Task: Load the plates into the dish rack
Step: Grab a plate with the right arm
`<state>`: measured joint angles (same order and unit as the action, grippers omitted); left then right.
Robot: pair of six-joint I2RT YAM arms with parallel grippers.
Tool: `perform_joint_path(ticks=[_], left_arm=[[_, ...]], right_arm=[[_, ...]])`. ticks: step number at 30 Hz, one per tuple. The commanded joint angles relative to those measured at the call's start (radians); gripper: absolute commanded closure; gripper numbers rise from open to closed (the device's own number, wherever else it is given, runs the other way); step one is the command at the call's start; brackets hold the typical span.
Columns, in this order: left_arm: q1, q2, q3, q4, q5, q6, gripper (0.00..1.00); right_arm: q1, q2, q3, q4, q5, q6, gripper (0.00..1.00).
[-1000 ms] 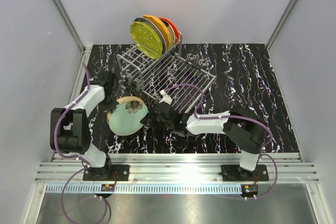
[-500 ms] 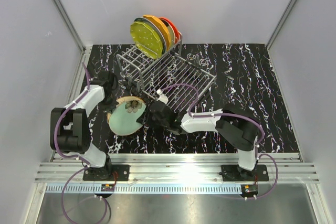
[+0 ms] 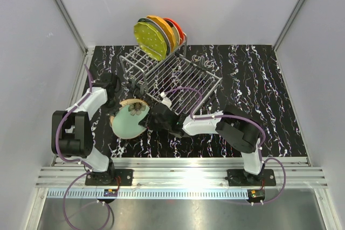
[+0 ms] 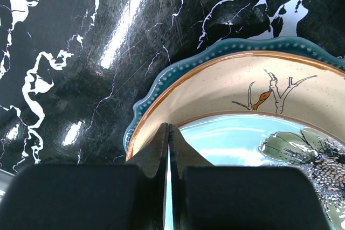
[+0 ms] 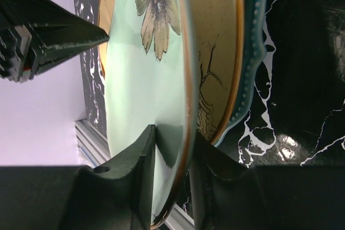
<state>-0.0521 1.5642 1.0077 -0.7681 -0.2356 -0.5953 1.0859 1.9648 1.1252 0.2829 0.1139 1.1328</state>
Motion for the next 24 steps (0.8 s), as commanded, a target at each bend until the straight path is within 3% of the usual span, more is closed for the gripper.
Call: perform_joint_path(ticks=[1,15,24], left_arm=[[0.003,0.004,0.003,0.001,0.030,-0.003,1.00],[0.005,-0.125,0.035,-0.007,-0.053,0.015,1.00],[0.006,-0.274,0.072,-0.019,-0.053,0.040,0.99]], right_arm=[[-0.006,0.006,0.047,0.016,0.021,0.015,0.69],[-0.006,-0.018,0.068,-0.016,0.013,0.022,0.98],[-0.004,-0.049,0.111,-0.059,0.010,-0.005,1.00]])
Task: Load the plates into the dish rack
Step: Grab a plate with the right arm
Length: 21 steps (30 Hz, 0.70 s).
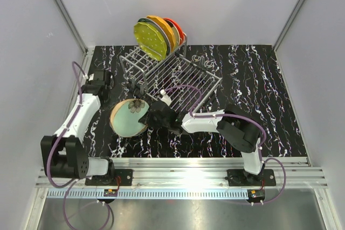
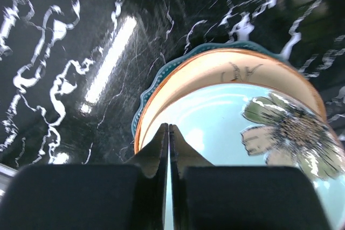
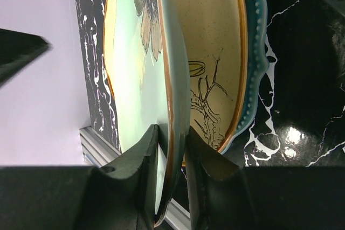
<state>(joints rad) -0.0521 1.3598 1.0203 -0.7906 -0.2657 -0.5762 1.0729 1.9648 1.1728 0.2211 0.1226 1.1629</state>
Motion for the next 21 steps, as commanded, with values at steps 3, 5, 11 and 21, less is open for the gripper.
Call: perform_joint_path(ticks=[3,5,11,21], left_arm=[[0.006,-0.140,0.060,0.022,0.006,0.042,0.86],[0.006,-0.203,0.043,0.054,0.026,0.053,0.78],[0.006,-0.333,0.003,0.091,-0.007,0.099,0.32],[0.008,-0.396,-0.015,0.119,-0.030,0.134,0.01]], right_arm=[[0.009,-0.070,0.079,-0.014,0.018,-0.089,1.00],[0.007,-0.083,0.093,-0.038,0.023,-0.104,1.00],[0.007,-0.113,0.123,-0.086,0.031,-0.141,1.00],[0.009,-0.179,0.186,-0.193,0.077,-0.268,1.00]])
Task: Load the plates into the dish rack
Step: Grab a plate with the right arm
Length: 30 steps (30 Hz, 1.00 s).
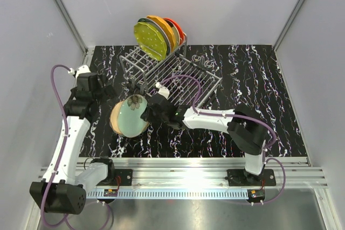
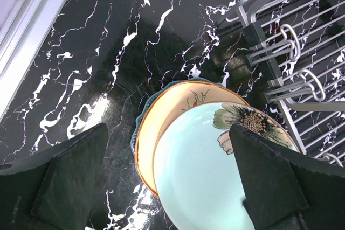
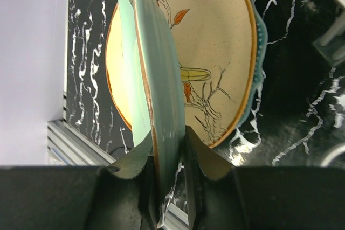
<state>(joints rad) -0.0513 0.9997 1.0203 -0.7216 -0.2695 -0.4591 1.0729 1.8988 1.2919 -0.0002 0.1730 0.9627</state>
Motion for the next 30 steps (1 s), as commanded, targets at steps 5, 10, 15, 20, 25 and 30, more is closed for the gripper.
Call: perform_joint_path(ticks=[5,10,15,20,25,30], left_arm=[[0.011,-0.093,-0.035,0.042,-0.065,-0.016,0.01],[0.011,-0.163,-0.064,0.068,-0.027,0.002,0.16],[0.011,-0.173,-0.063,0.068,-0.030,-0.004,0.01],[0.011,-0.170,-0.054,0.050,-0.037,-0.012,0.01],[0.011,-0.206,-0.057,0.050,-0.068,-0.016,0.01],[0.011,-0.196,-0.058,0.056,-0.045,-0.010,0.01]], right_arm=[[0.007,-0.156,0.078,0.009,0.020,-0.111,1.00],[0.007,-0.205,0.098,-0.040,0.003,-0.211,1.00],[0.006,-0.267,0.107,-0.053,-0.009,-0.356,1.00],[0.007,-0.319,0.150,-0.083,-0.018,-0.467,1.00],[0.005,-0.369,0.199,-0.132,0.008,-0.597,1.00],[-0.027,-0.428,0.233,-0.168,0.043,-0.656,1.00]])
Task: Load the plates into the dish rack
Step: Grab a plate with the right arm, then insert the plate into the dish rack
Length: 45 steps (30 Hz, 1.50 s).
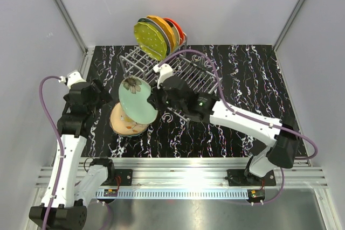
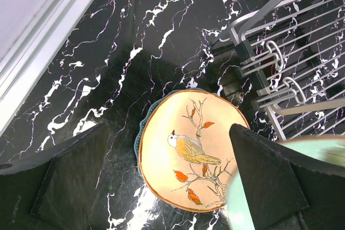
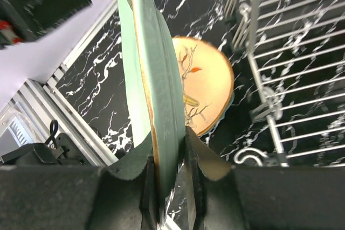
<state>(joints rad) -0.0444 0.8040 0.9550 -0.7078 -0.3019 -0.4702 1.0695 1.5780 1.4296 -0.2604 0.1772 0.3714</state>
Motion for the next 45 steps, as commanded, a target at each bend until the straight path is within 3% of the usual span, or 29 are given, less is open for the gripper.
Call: perform_joint_path(ticks=[1,2,3,5,6,7,8,11,15,32,45], left_arm=[[0.005,0.000,0.010,0.041,-0.009,0.002,0.01],[0.005,0.000,0.010,0.041,-0.006,0.005,0.01],[0.005,-0.005,0.010,0.042,0.000,0.007,0.08],[0.005,-0.011,0.008,0.044,-0.005,0.007,0.37],[0.005,-0.011,0.010,0.039,-0.008,0.007,0.46],[0.005,-0.012,0.007,0.042,-0.002,0.007,0.47],[0.005,-0.012,0.007,0.047,0.007,0.011,0.43],[0.005,-0.009,0.002,0.051,0.017,0.015,0.17],[0.005,-0.005,0.002,0.047,0.009,0.012,0.01],[0.005,0.018,0.004,0.044,0.029,0.016,0.01],[0.005,0.029,0.002,0.042,0.041,0.016,0.01]], right_arm=[[-0.042,-0.114,0.104,0.089,0.039,-0.071,1.00],[-0.048,-0.122,0.109,0.084,0.045,-0.089,1.00],[-0.057,-0.134,0.115,0.079,0.048,-0.098,1.00],[-0.091,-0.147,0.130,0.075,0.047,-0.112,1.00],[-0.103,-0.156,0.135,0.076,0.044,-0.114,1.00],[-0.133,-0.162,0.143,0.078,0.032,-0.115,1.00],[-0.149,-0.164,0.143,0.081,0.021,-0.118,1.00],[-0.192,-0.173,0.149,0.087,0.007,-0.132,1.00],[-0.220,-0.167,0.173,0.092,0.010,-0.179,1.00],[-0.247,-0.052,0.354,0.141,0.105,-0.572,1.00],[-0.247,0.043,0.410,0.211,0.148,-0.741,1.00]])
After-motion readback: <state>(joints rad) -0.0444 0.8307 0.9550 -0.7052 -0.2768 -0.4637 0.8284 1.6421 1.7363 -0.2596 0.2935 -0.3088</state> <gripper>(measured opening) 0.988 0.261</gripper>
